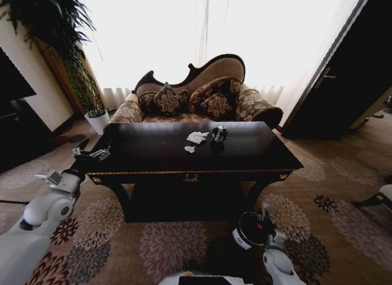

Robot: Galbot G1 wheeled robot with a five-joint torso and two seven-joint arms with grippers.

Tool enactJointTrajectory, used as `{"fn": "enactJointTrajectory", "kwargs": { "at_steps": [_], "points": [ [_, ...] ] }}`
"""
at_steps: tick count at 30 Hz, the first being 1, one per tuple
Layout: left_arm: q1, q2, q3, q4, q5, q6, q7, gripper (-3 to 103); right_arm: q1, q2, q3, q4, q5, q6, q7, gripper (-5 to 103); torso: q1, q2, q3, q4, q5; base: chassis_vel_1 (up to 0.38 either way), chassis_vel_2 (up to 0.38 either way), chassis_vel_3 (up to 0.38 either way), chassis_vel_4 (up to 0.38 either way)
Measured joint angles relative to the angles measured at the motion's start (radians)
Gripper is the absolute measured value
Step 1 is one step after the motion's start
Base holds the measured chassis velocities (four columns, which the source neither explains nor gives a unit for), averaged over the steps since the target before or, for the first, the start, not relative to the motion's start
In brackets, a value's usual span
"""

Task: Move to the front of the table and place the trash on the table into the trash bin.

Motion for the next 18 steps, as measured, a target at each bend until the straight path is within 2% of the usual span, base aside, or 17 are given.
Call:
{"fn": "enactJointTrajectory", "kwargs": {
  "at_steps": [5,7,11,18],
  "points": [
    [0.000,0.000,0.000,0.000,0.000,0.001,0.000,100,0.165,-0.002,-0.013,-0.299,-0.034,0.115,-0.060,25,0.000,0.000,0.000,0.0004,0.0000,0.000,0.000,0.000,0.000],
    [0.000,0.000,0.001,0.000,0.000,0.001,-0.001,100,0.205,-0.004,-0.014,-0.365,-0.032,0.137,-0.078,25,0.000,0.000,0.000,0.0006,0.0000,0.000,0.000,0.000,0.000],
    [-0.001,0.000,0.001,0.000,0.000,0.001,-0.001,100,0.287,-0.002,-0.021,-0.471,-0.025,0.167,-0.119,25,0.000,0.000,0.000,0.0000,-0.0002,0.000,0.000,0.000,0.000],
    [-0.001,0.000,0.001,-0.001,0.000,0.001,-0.002,100,0.363,0.009,-0.001,-0.588,-0.051,0.178,-0.134,25,0.000,0.000,0.000,0.0003,0.0000,0.000,0.000,0.000,0.000]
  ]
}}
